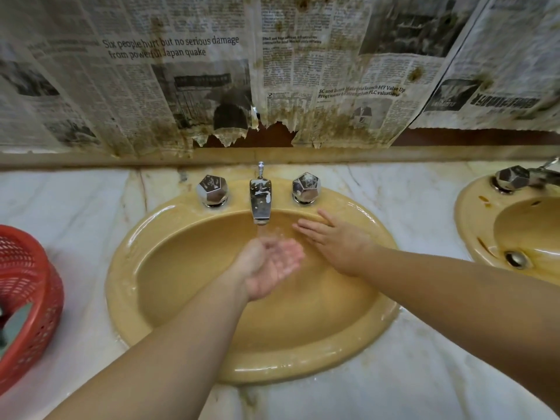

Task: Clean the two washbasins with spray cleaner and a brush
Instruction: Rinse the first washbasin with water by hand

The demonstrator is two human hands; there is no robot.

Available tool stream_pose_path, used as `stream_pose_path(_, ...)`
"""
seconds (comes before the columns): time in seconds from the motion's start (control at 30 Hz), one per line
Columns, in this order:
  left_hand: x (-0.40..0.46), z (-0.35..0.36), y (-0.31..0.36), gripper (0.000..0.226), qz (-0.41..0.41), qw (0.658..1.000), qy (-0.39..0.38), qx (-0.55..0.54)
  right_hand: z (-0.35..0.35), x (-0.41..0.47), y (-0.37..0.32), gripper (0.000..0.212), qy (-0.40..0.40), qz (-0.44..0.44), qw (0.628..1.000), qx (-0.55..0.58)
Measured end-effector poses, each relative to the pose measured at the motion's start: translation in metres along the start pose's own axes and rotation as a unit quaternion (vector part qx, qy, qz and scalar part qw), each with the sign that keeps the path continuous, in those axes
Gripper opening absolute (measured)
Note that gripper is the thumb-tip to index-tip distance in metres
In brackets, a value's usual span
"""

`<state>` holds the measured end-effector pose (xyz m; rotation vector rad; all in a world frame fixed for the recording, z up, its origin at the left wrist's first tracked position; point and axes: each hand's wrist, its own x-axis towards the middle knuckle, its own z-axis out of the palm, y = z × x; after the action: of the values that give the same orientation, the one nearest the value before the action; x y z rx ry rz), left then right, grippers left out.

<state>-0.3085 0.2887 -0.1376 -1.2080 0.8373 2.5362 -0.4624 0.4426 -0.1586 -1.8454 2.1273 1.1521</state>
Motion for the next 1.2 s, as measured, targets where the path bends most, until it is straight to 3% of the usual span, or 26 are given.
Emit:
stream_pose_path(0.03,-0.003,0.000,-0.007,0.043,-0.037,0.997,-0.026,0.069,0.010,-0.009,-0.011,0.065,-0.067,0.017,0.998,0.008)
stream_pose_path(0.1,-0.007,-0.009,-0.012,0.045,-0.066,0.988,-0.013,0.136,0.016,-0.027,-0.047,0.083,-0.205,0.038,0.965,0.159)
stream_pose_path(0.17,0.000,-0.027,-0.007,0.044,-0.024,0.994,0.052,0.091,-0.004,-0.034,-0.073,0.091,-0.311,-0.020,0.870,0.381)
stream_pose_path(0.23,0.009,-0.043,0.003,0.041,0.033,0.995,0.088,-0.034,-0.031,-0.035,-0.081,0.073,-0.314,-0.046,0.808,0.496)
stream_pose_path(0.3,0.009,-0.037,0.010,0.039,0.080,0.984,0.063,-0.149,-0.041,-0.025,-0.069,0.055,-0.223,-0.010,0.832,0.509)
stream_pose_path(0.37,0.004,-0.020,0.006,0.036,0.089,0.978,0.020,-0.187,-0.034,-0.013,-0.048,0.051,-0.114,0.061,0.911,0.392)
stream_pose_path(0.43,-0.005,-0.005,-0.010,0.036,0.031,0.994,-0.027,-0.106,-0.011,-0.013,-0.034,0.059,-0.061,0.086,0.963,0.246)
stream_pose_path(0.5,-0.013,-0.007,-0.024,0.039,-0.045,0.995,-0.065,0.061,0.008,-0.024,-0.041,0.069,-0.105,0.079,0.974,0.186)
stream_pose_path(0.57,-0.014,-0.024,-0.020,0.039,-0.064,0.984,-0.028,0.165,0.005,-0.031,-0.073,0.082,-0.219,0.095,0.939,0.246)
stream_pose_path(0.6,-0.010,-0.034,-0.014,0.040,-0.047,0.984,0.010,0.174,-0.008,-0.029,-0.090,0.083,-0.279,0.078,0.901,0.323)
stream_pose_path(0.67,0.000,-0.052,0.005,0.041,0.009,0.992,0.068,0.109,-0.049,-0.018,-0.121,0.066,-0.311,-0.020,0.820,0.480)
stream_pose_path(0.73,0.007,-0.052,0.020,0.038,0.063,0.995,0.075,-0.005,-0.078,-0.006,-0.142,0.059,-0.289,-0.113,0.772,0.554)
stream_pose_path(0.77,0.008,-0.043,0.024,0.037,0.078,0.993,0.061,-0.056,-0.085,-0.005,-0.144,0.064,-0.290,-0.117,0.758,0.573)
stream_pose_path(0.83,0.004,-0.024,0.023,0.035,0.062,0.995,0.014,-0.074,-0.074,-0.008,-0.137,0.075,-0.304,-0.079,0.764,0.563)
stream_pose_path(0.87,0.000,-0.018,0.018,0.034,0.024,0.999,-0.015,-0.027,-0.063,-0.014,-0.129,0.077,-0.314,-0.037,0.789,0.527)
stream_pose_path(0.93,-0.009,-0.017,0.010,0.034,-0.071,0.984,-0.090,0.137,-0.032,-0.018,-0.118,0.082,-0.306,0.094,0.846,0.426)
stream_pose_path(1.0,-0.014,-0.031,0.012,0.037,-0.130,0.940,-0.109,0.296,-0.022,-0.016,-0.120,0.087,-0.324,0.159,0.856,0.369)
stream_pose_path(1.07,-0.011,-0.046,0.020,0.036,-0.087,0.936,-0.035,0.339,-0.043,-0.005,-0.135,0.081,-0.335,0.085,0.844,0.411)
stream_pose_path(1.13,0.001,-0.053,0.030,0.034,0.017,0.966,0.048,0.253,-0.086,0.003,-0.153,0.052,-0.268,-0.064,0.825,0.493)
stream_pose_path(1.2,0.006,-0.043,0.034,0.035,0.086,0.988,0.053,0.117,-0.113,0.009,-0.164,0.050,-0.219,-0.136,0.789,0.558)
